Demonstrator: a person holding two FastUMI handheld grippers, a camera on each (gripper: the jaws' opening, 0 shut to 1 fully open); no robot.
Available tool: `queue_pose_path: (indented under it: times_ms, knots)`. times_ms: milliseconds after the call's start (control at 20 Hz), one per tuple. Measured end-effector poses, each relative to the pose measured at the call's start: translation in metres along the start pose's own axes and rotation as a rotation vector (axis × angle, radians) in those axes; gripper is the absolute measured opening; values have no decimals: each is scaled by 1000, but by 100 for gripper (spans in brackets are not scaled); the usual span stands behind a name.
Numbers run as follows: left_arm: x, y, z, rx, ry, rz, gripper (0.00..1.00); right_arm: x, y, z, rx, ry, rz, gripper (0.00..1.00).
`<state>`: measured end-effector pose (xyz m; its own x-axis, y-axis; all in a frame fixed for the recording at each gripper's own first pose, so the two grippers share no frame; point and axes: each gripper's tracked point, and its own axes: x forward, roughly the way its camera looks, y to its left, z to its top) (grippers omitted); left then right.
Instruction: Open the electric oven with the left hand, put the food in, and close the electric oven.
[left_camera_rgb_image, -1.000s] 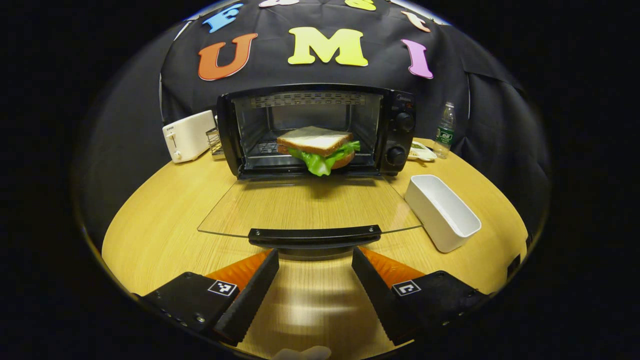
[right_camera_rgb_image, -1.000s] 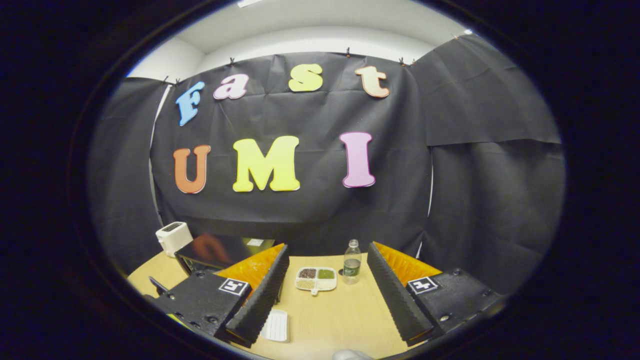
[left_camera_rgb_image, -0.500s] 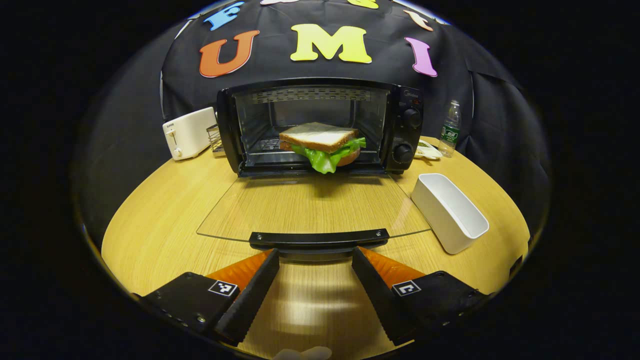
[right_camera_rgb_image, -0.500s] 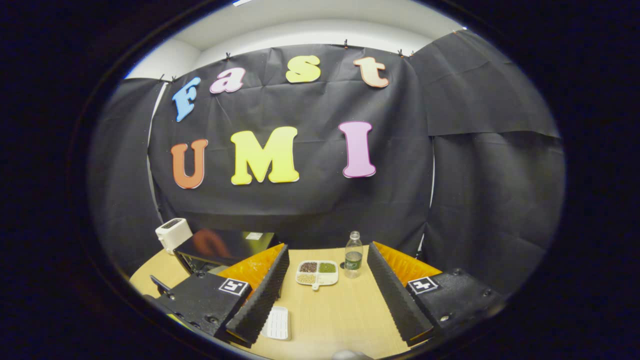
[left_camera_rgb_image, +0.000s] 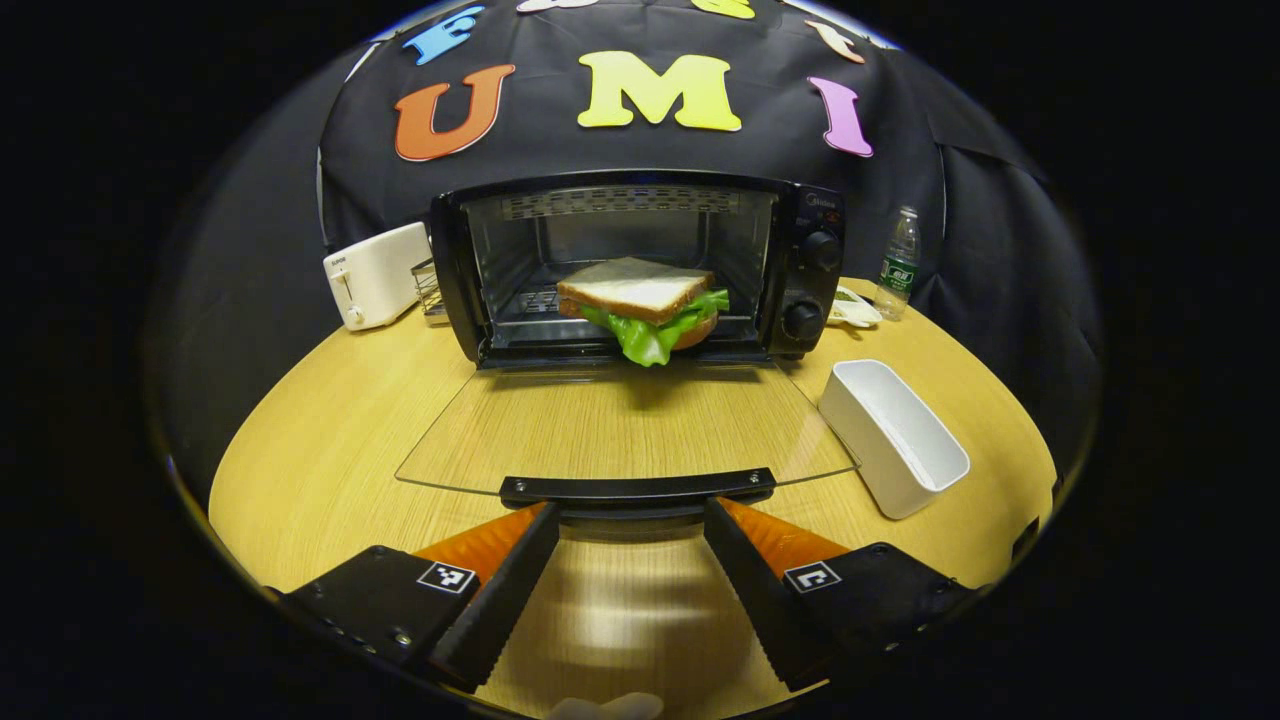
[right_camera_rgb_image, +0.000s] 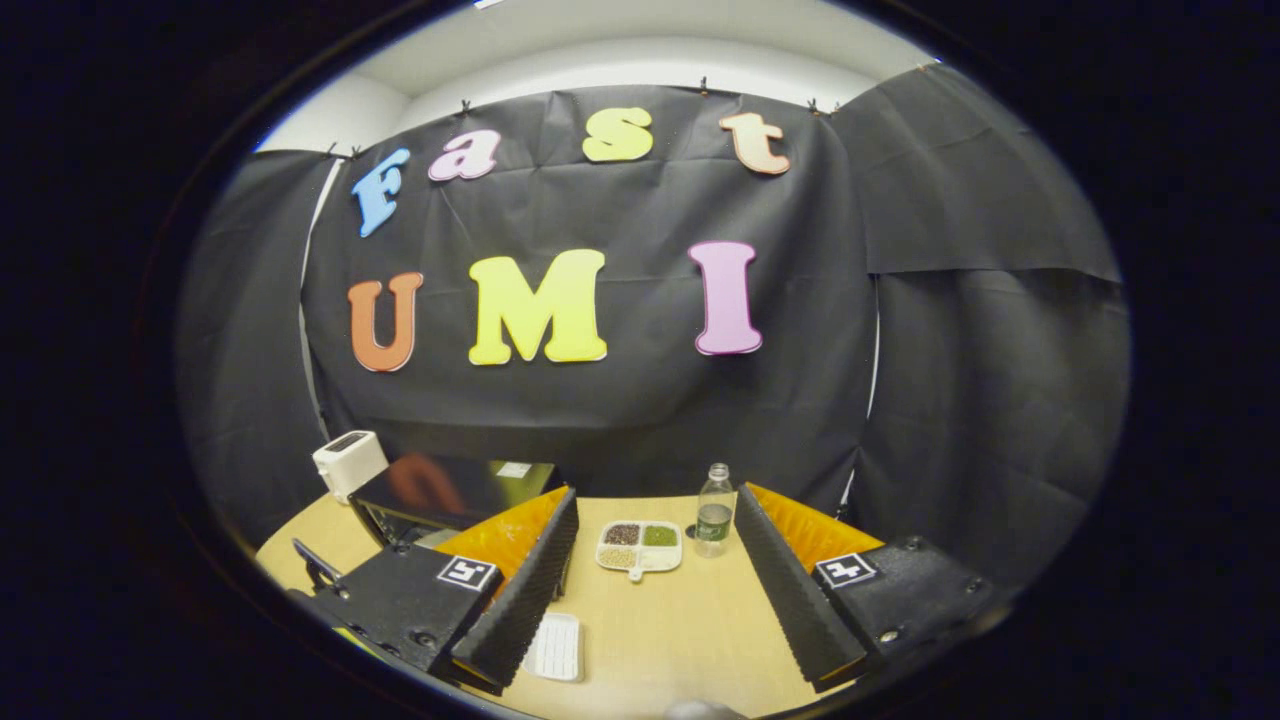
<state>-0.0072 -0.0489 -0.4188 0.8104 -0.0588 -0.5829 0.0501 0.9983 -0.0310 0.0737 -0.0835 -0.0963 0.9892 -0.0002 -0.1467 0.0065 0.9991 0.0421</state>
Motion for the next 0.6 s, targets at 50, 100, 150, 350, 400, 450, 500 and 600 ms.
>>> queue_pose_path:
  times_ms: [50,100,150,350,400,450,500,600]
  knots:
    - [-1,0,4,4,-1,0,96,0,1,2,4,0,4,90]
    - [-5,0,11,6,-12,0,96,0,4,3,12,-4,9,90]
    - [-8,1,20,6,-26,1,96,0,5,5,19,-4,12,90]
    - [-18,2,69,12,-107,0,96,5,8,9,35,-11,21,90]
    - [-19,2,82,10,-128,-3,96,7,8,10,39,-14,24,90]
    - [-18,2,96,14,-150,-6,96,10,8,11,43,-17,24,90]
    - [-18,3,108,21,-171,-8,96,11,9,11,48,-14,24,90]
    - [-13,4,127,20,-192,-9,97,13,10,12,58,-13,25,90]
